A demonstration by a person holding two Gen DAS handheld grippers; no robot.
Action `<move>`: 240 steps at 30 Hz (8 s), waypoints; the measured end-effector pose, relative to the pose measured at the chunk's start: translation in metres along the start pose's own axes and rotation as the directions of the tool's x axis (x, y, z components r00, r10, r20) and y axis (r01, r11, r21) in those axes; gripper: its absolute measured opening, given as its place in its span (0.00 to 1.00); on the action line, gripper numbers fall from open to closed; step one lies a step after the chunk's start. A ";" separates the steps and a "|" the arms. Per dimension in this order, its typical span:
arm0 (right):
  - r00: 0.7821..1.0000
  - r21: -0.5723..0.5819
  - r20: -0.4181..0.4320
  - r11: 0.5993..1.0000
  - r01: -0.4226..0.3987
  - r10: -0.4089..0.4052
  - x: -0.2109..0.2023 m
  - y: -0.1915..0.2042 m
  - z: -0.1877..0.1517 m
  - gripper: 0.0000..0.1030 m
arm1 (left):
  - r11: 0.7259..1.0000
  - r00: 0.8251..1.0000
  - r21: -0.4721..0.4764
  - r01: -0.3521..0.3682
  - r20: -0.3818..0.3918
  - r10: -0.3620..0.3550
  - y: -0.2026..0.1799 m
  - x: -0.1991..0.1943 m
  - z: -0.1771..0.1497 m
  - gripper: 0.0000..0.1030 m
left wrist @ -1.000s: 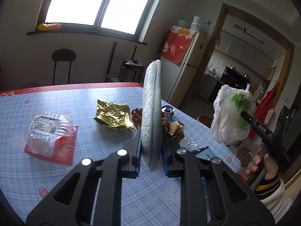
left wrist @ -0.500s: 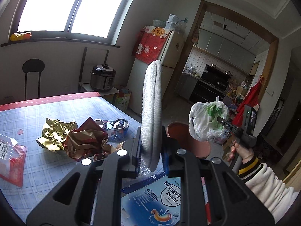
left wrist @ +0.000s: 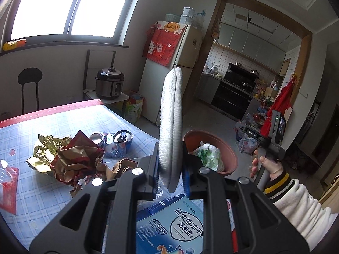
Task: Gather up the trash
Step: 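Drop the plastic bag into the bucket with the right tool, then drop the sponge into the bucket with the left tool, then return both tools from the bucket to the table, then grasp the crumpled brown-red paper wrapper with the right tool and lift it, then grasp the gold foil wrapper with the left tool while the right tool holds the paper wrapper, then carry both wrappers to the bucket and release the paper wrapper from the right tool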
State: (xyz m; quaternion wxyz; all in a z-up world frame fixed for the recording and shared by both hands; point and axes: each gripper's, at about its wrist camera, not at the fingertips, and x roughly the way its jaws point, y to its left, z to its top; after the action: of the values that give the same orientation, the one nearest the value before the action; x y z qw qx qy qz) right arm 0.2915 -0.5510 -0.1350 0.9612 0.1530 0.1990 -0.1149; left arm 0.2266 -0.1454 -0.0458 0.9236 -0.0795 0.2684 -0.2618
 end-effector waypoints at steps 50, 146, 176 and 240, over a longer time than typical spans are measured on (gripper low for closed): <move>0.975 0.074 0.051 0.974 0.213 -0.217 -0.212 -0.128 -0.083 0.95 | 0.985 0.993 0.127 0.118 -0.044 -0.114 -0.201 0.229 0.052 0.83; 0.878 -0.535 -0.344 0.699 -0.474 0.332 -0.139 0.424 -0.145 0.31 | 0.861 0.878 -0.219 -0.458 0.037 0.476 0.299 -0.167 -0.033 0.95; 0.893 -0.296 0.029 0.858 -0.421 0.448 -0.253 0.260 -0.134 0.09 | 0.953 0.953 -0.011 -0.303 0.001 0.303 0.222 -0.130 -0.038 0.95; 0.876 -0.186 0.037 0.864 -0.467 0.481 -0.209 0.230 -0.136 0.08 | 0.804 0.994 -0.587 -0.097 -0.017 0.108 0.276 0.004 -0.037 0.14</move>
State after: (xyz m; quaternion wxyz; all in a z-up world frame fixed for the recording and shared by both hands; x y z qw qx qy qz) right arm 0.1224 -0.2583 -0.1093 0.9766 0.1094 0.1248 0.1364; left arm 0.3312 0.0873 -0.1578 0.8690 -0.3484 0.3319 -0.1153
